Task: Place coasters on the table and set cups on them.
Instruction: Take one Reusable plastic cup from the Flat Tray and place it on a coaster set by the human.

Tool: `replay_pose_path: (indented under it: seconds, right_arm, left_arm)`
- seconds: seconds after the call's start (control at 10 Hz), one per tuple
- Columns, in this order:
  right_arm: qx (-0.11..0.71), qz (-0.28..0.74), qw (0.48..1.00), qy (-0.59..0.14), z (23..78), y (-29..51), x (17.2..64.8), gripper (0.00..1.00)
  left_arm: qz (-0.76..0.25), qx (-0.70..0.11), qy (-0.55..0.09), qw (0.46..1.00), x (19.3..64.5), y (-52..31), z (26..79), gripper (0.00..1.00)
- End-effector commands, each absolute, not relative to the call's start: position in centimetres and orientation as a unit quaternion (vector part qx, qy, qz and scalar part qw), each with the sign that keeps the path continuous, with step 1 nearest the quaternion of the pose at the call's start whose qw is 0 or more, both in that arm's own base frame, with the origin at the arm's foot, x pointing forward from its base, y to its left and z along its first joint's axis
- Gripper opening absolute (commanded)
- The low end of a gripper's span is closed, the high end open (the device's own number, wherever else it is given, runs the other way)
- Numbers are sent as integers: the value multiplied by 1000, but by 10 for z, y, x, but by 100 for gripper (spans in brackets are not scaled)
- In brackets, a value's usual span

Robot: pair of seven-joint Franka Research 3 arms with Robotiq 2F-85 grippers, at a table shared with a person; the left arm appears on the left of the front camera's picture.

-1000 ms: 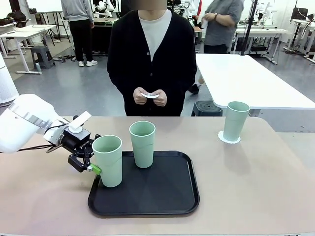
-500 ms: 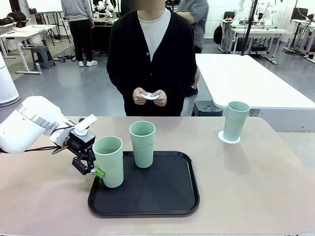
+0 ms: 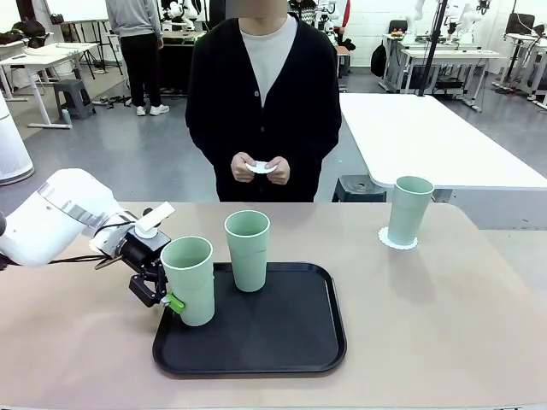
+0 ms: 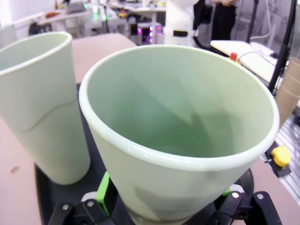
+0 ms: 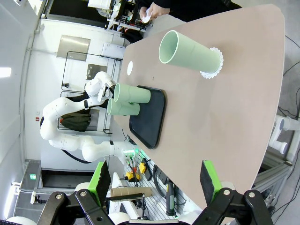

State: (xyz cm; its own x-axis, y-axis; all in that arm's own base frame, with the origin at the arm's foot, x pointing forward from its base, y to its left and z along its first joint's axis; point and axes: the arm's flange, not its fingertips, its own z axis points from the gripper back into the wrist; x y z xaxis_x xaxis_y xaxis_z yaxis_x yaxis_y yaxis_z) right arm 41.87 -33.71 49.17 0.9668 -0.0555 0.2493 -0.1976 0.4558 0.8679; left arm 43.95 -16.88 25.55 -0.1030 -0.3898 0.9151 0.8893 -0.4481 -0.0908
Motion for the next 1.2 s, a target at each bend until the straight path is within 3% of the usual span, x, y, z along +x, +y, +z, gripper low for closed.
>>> replay_pose_path:
  seconds: [0.0, 0.1, 0.2, 0.3, 0.5, 0.6, 0.8, 1.1]
  right_arm:
    - [524, 38, 842, -125, 494, -335, 420, 100]
    - [524, 38, 842, -125, 494, -335, 420, 100]
    - [524, 38, 842, -125, 494, -335, 420, 100]
    - [524, 38, 842, -125, 494, -335, 420, 100]
    - [524, 38, 842, -125, 494, -335, 420, 100]
    - [524, 38, 842, -125, 494, -335, 420, 100]
    - [524, 38, 842, -125, 494, -335, 420, 100]
    - [524, 38, 842, -125, 494, -335, 420, 100]
  left_arm:
    - [-705, -491, -260, 441, 442, -171, 257, 86]
    - [-708, -492, -261, 435, 442, -170, 258, 40]
    - [-709, -494, -264, 429, 441, -168, 260, 26]
    - [-709, -496, -265, 426, 440, -166, 261, 0]
    - [-707, -496, -276, 423, 438, -157, 267, 0]
    - [-697, -484, -290, 443, 436, -148, 287, 24]
    - [-653, -411, -365, 520, 428, -103, 351, 24]
    - [-586, -341, -413, 607, 427, -23, 426, 24]
